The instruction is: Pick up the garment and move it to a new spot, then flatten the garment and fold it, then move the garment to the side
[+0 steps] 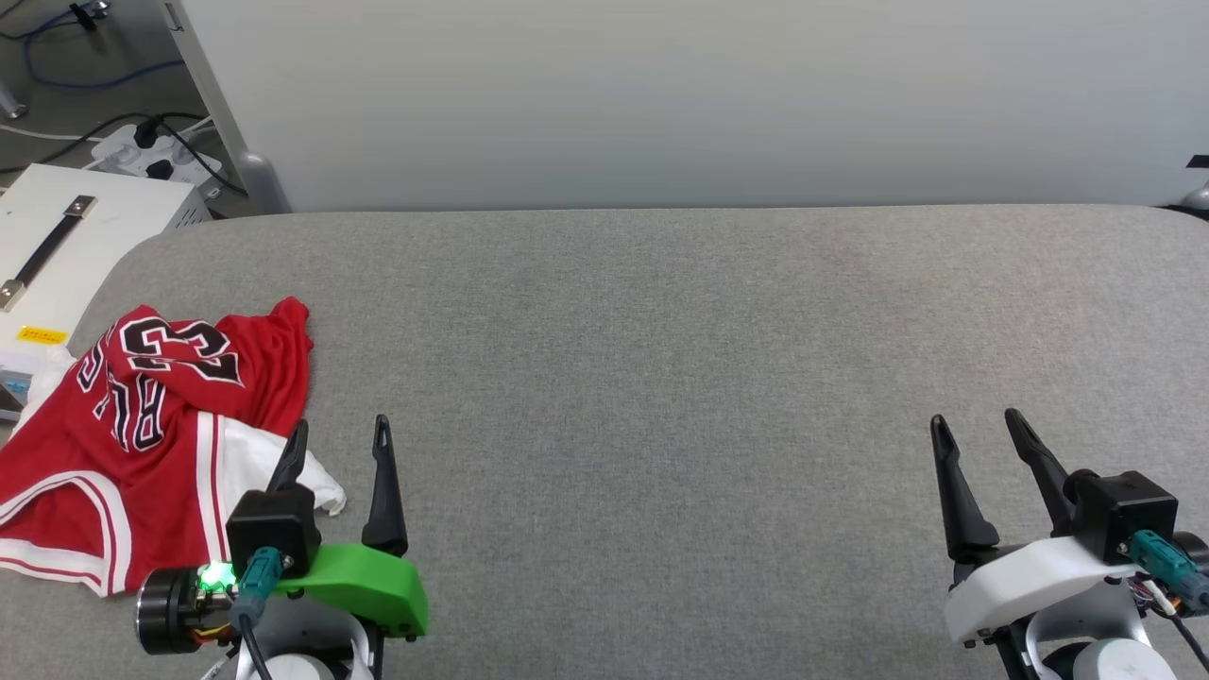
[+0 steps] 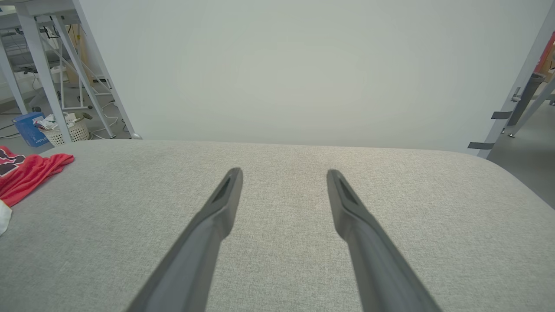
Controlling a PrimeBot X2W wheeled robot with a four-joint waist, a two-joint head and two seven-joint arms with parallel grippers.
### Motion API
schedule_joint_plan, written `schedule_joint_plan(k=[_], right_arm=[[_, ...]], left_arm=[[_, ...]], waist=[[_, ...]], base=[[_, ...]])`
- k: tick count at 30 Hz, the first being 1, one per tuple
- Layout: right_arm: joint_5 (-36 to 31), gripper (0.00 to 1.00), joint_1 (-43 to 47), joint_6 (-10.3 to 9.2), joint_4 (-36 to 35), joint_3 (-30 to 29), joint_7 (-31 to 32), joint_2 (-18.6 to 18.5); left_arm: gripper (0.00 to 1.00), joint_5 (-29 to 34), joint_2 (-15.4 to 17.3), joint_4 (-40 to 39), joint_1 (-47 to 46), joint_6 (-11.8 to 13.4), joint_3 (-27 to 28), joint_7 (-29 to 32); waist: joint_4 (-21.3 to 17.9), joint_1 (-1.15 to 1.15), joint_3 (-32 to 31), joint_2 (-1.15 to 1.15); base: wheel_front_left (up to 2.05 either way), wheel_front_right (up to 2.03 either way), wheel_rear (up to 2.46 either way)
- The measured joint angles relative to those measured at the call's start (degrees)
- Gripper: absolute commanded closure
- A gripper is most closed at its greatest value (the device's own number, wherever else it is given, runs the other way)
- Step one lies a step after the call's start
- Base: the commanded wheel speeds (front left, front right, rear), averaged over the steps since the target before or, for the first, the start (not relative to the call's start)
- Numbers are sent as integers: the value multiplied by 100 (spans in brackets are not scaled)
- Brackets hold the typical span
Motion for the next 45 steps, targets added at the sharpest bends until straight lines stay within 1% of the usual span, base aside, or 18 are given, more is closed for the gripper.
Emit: schedule_joint_plan(k=[9, 20, 23, 45], right_arm=[[102, 0, 82, 0, 0, 65, -110, 0], [265, 0, 115, 0, -1, 56, -245, 0], [298, 0, 119, 0, -5, 53, -279, 0], [568, 0, 242, 0, -70, 10, -533, 0]], left_arm=[[0, -21, 0, -5, 2, 4, -19, -98], [0, -109, 0, -3, 9, 9, -47, -230], [0, -118, 0, -3, 13, 51, -51, -267], [0, -225, -1, 36, 85, 52, -91, -526]], waist=[[10, 0, 2, 0], [15, 0, -2, 0], [12, 0, -3, 0], [25, 0, -1, 0]], base=[[0, 0, 0], [0, 0, 0], [0, 0, 0], [0, 0, 0]])
